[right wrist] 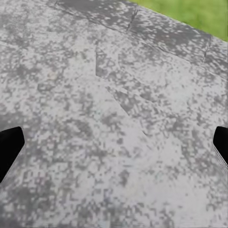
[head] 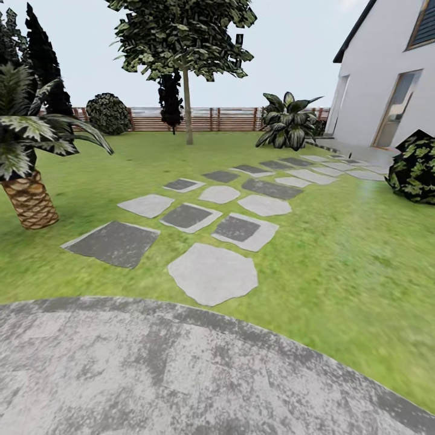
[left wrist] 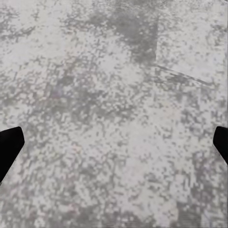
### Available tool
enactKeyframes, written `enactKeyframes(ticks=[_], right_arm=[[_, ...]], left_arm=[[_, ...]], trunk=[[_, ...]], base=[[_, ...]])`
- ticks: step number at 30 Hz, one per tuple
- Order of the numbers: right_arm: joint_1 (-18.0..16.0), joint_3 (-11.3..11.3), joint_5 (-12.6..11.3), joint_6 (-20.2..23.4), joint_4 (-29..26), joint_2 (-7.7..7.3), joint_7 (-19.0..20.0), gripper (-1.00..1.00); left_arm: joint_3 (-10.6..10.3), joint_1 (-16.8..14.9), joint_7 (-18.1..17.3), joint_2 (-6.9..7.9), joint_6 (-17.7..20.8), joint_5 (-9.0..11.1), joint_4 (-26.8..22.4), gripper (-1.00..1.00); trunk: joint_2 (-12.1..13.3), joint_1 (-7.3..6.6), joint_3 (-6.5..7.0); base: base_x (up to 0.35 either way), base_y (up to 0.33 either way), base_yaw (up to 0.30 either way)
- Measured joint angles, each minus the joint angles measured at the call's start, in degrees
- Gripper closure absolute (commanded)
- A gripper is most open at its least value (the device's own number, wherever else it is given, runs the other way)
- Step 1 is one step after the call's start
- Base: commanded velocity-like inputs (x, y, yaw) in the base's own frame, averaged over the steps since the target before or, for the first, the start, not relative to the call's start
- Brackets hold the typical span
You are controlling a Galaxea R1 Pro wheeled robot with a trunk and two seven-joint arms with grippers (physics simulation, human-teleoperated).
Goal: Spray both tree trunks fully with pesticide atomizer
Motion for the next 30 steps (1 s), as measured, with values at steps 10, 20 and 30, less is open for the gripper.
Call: enactKeyframes(ticks=[10, 20, 30], right_arm=[[0.0, 0.0, 0.0, 0.0, 0.0, 0.0, -0.02, -1.0], [0.0, 0.0, 0.0, 0.0, 0.0, 0.0, -0.02, -1.0], [0.0, 0.0, 0.0, 0.0, 0.0, 0.0, -0.02, -1.0]], left_arm=[[0.0, 0.0, 0.0, 0.0, 0.0, 0.0, 0.0, -1.0], [0.0, 0.0, 0.0, 0.0, 0.0, 0.0, 0.0, -1.0], [0.0, 0.0, 0.0, 0.0, 0.0, 0.0, 0.0, -1.0]], trunk=[[0.0, 0.0, 0.0], [0.0, 0.0, 0.0], [0.0, 0.0, 0.0]], base=[[0.34, 0.0, 0.0], [0.34, 0.0, 0.0], [0.34, 0.0, 0.0]])
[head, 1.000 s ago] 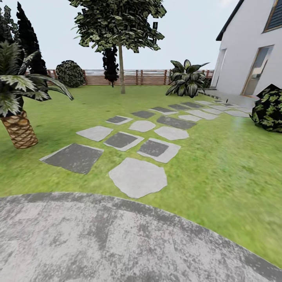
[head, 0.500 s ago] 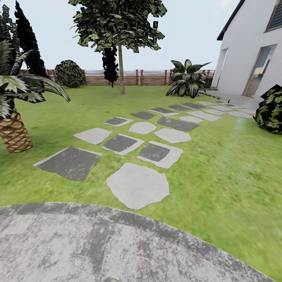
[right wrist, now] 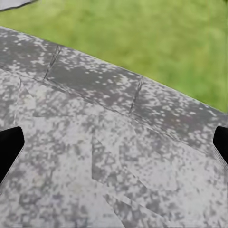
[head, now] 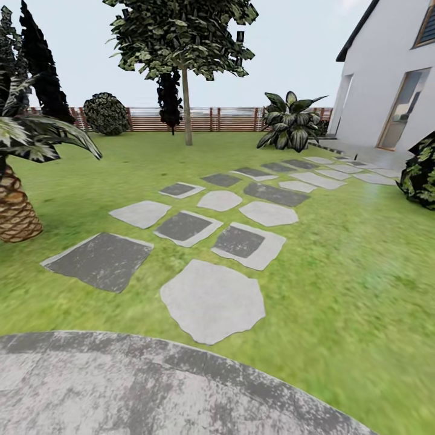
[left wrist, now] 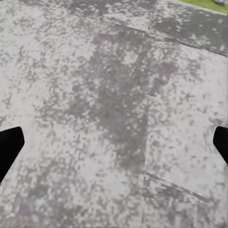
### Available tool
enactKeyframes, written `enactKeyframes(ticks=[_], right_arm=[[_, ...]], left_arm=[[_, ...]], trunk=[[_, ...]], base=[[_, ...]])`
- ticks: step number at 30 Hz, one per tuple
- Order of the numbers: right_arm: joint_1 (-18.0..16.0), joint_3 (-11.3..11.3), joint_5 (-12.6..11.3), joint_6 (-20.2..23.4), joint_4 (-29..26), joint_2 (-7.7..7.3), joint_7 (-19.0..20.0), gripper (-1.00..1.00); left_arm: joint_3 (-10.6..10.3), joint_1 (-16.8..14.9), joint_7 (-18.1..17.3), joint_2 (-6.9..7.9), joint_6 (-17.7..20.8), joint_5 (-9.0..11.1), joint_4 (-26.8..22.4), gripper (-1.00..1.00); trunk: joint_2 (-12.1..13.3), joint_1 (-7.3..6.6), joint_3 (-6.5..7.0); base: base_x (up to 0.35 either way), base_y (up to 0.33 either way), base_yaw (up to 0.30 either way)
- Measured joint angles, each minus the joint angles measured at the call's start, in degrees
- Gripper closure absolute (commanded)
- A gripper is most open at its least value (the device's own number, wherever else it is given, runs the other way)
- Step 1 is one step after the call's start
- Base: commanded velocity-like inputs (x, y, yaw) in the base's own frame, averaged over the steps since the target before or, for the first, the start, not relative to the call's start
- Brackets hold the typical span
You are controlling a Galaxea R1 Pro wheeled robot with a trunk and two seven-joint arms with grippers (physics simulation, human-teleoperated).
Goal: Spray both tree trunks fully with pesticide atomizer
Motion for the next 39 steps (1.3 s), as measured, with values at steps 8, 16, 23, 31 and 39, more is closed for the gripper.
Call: enactKeyframes(ticks=[8, 16, 23, 31, 39], right_arm=[[0.0, 0.0, 0.0, 0.0, 0.0, 0.0, 0.0, -1.0], [0.0, 0.0, -0.01, 0.0, -0.01, 0.0, 0.0, -1.0], [0.0, 0.0, 0.0, 0.0, -0.01, 0.0, 0.01, -1.0], [0.0, 0.0, 0.0, 0.0, 0.0, 0.0, 0.0, -1.0], [0.01, 0.0, 0.0, 0.0, -0.03, 0.0, 0.0, -1.0]], left_arm=[[0.0, 0.0, 0.0, 0.0, 0.0, 0.0, -0.03, -1.0], [0.0, 0.0, 0.0, 0.0, 0.0, 0.0, 0.0, -1.0], [0.0, 0.0, 0.01, 0.0, 0.0, 0.0, -0.03, -1.0], [0.0, 0.0, 0.0, 0.0, 0.0, 0.0, -0.05, -1.0], [0.0, -0.01, 0.0, 0.0, 0.0, 0.0, 0.0, -1.0]], trunk=[[0.0, 0.0, 0.0], [0.0, 0.0, 0.0], [0.0, 0.0, 0.0], [0.0, 0.0, 0.0], [0.0, 0.0, 0.0]], base=[[0.34, 0.0, 0.0], [0.34, 0.0, 0.0], [0.34, 0.0, 0.0], [0.34, 0.0, 0.0], [0.34, 0.0, -0.058]])
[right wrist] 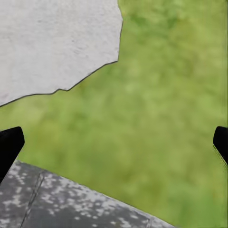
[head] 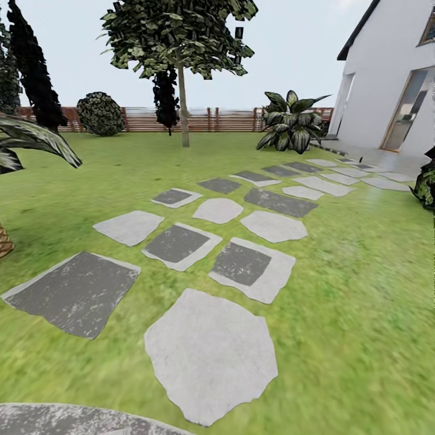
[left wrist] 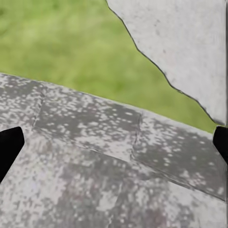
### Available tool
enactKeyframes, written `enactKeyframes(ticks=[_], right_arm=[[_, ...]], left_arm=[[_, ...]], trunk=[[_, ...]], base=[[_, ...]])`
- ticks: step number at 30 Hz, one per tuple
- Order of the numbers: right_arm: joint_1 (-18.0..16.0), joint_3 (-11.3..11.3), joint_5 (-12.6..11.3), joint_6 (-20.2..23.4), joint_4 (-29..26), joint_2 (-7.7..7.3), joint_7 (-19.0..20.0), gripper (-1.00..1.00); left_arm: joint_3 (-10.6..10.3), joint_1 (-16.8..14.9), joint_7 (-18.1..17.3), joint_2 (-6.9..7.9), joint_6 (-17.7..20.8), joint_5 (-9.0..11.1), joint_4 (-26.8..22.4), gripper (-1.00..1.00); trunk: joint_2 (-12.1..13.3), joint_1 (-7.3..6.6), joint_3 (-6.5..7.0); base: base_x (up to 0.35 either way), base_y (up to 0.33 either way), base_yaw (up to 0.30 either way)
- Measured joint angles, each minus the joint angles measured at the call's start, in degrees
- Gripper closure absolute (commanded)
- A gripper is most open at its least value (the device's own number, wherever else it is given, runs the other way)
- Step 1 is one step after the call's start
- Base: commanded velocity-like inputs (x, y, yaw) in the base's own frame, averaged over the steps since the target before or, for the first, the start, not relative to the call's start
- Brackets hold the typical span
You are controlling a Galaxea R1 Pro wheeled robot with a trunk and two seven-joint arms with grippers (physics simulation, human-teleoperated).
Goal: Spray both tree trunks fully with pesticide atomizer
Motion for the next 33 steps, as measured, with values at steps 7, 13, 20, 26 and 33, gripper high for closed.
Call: enactKeyframes(ticks=[7, 13, 20, 26, 33], right_arm=[[0.01, 0.0, 0.0, 0.0, -0.05, 0.0, 0.0, -1.0], [0.0, -0.04, -0.05, 0.0, -0.1, 0.0, 0.0, -1.0], [-0.01, 0.0, -0.08, 0.0, -0.14, 0.0, 0.03, -1.0], [-0.01, -0.04, -0.01, -0.01, -0.08, 0.0, 0.0, -1.0], [-0.01, -0.04, -0.02, 0.0, 0.0, 0.0, 0.0, -1.0]], left_arm=[[0.0, -0.01, 0.0, 0.01, 0.0, 0.0, 0.01, -1.0], [0.0, 0.0, 0.0, 0.08, 0.0, 0.0, 0.01, -1.0], [0.0, 0.01, 0.0, 0.09, 0.0, 0.0, 0.0, -1.0], [0.0, 0.01, 0.0, 0.09, 0.0, 0.0, 0.0, -1.0], [0.0, 0.01, 0.0, 0.09, 0.0, 0.0, -0.01, -1.0]], trunk=[[0.0, 0.0, 0.0], [0.0, 0.0, 0.0], [0.0, 0.0, 0.0], [0.0, 0.0, 0.0], [0.0, 0.0, 0.0]], base=[[0.34, 0.0, -0.261], [0.34, 0.0, -0.134], [0.34, 0.0, -0.015], [0.34, 0.0, -0.001], [0.34, 0.0, 0.0]])
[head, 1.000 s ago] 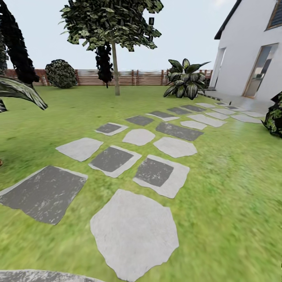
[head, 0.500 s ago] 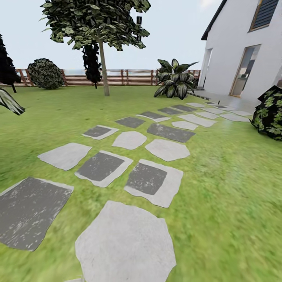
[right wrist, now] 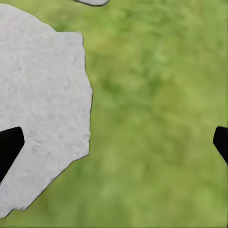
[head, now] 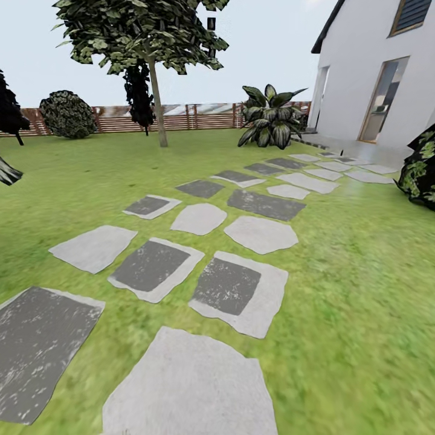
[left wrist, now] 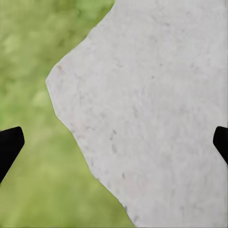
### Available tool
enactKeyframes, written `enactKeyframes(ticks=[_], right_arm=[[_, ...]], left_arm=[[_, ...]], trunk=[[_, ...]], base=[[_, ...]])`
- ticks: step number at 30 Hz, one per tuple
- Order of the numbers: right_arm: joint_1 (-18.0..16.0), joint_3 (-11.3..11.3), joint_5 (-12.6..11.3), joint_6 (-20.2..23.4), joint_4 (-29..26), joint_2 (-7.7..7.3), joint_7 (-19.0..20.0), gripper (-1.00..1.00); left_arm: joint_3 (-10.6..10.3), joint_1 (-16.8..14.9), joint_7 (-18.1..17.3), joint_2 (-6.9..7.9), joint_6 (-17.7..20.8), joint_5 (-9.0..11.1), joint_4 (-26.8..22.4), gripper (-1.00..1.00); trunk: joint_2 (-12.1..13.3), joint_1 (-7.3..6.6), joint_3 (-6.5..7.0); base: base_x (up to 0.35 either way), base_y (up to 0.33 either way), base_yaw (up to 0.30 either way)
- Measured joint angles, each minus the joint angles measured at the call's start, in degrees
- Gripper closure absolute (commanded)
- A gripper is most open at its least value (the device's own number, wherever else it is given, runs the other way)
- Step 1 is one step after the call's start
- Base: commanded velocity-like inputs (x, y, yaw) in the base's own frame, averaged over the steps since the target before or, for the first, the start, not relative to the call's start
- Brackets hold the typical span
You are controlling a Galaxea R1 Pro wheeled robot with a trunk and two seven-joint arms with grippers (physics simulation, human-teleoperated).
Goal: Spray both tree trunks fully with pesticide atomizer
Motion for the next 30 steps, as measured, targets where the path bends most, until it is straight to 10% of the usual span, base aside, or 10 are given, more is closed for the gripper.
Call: enactKeyframes(ticks=[30], right_arm=[[0.0, -0.04, -0.05, 0.0, -0.07, -0.02, 0.0, -1.0]], left_arm=[[0.0, 0.0, 0.0, -0.02, 0.0, 0.0, -0.02, -1.0]], trunk=[[0.0, 0.0, 0.0]], base=[[0.34, 0.0, -0.068]])
